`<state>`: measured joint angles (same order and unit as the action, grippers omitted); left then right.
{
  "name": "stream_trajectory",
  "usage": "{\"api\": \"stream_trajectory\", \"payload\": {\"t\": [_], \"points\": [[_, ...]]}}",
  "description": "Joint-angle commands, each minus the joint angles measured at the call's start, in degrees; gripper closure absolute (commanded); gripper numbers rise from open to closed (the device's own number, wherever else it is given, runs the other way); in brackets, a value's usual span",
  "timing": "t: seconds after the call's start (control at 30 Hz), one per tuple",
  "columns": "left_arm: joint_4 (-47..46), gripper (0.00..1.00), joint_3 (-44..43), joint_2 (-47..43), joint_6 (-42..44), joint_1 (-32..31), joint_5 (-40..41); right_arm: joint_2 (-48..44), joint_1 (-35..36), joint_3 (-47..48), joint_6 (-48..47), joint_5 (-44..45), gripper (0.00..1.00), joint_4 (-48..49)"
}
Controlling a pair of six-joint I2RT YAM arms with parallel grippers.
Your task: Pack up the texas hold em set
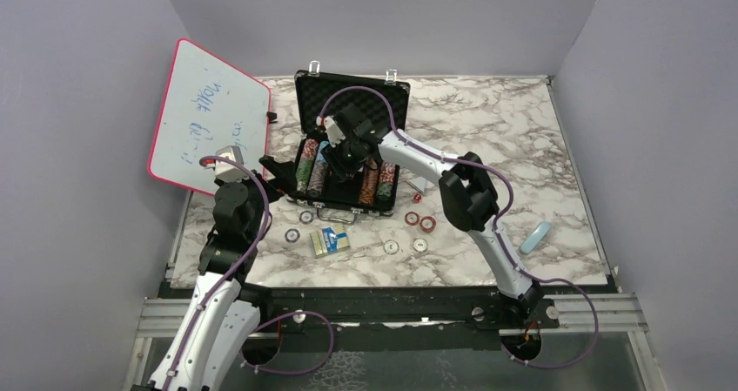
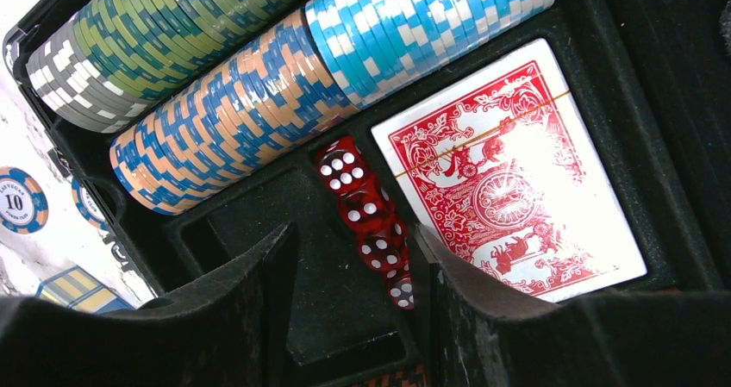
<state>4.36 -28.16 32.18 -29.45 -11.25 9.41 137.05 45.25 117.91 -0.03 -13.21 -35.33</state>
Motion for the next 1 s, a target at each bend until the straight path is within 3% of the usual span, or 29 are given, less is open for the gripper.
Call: {"api": "stream_trajectory", "payload": {"t": [0.0, 0.1, 0.33, 0.5, 0.73, 0.97], "points": [[-1.4, 0.01, 0.5, -0.6, 0.4, 0.3, -1.0, 2.9, 0.3, -2.2, 0.7, -1.5, 0.47, -2.0], [-1.4, 0.01, 0.5, -0.6, 0.3, 0.3, -0.9, 2.7, 0.2, -1.1, 1.0, -0.3, 0.46, -1.8], [-1.4, 0.01, 0.5, -0.6, 0.3, 0.3, -1.0, 1.5, 0.3, 5.0, 3.5, 5.2, 0.32, -1.1], [-1.4, 0.01, 0.5, -0.7, 0.3, 0.3, -1.0, -2.3, 0.3, 4.2, 5.7, 7.5, 0.23, 2.5], [-1.6, 0.01, 0.5, -0.6, 0.3, 0.3, -1.0, -8.9, 0.3, -1.6, 8.9, 11.8, 0.24, 5.6], [-1.9, 0.01, 0.6, -0.6, 0.3, 0.3, -1.4, -23.9, 0.2, -17.2, 14.6, 20.9, 0.35, 8.7]]}}
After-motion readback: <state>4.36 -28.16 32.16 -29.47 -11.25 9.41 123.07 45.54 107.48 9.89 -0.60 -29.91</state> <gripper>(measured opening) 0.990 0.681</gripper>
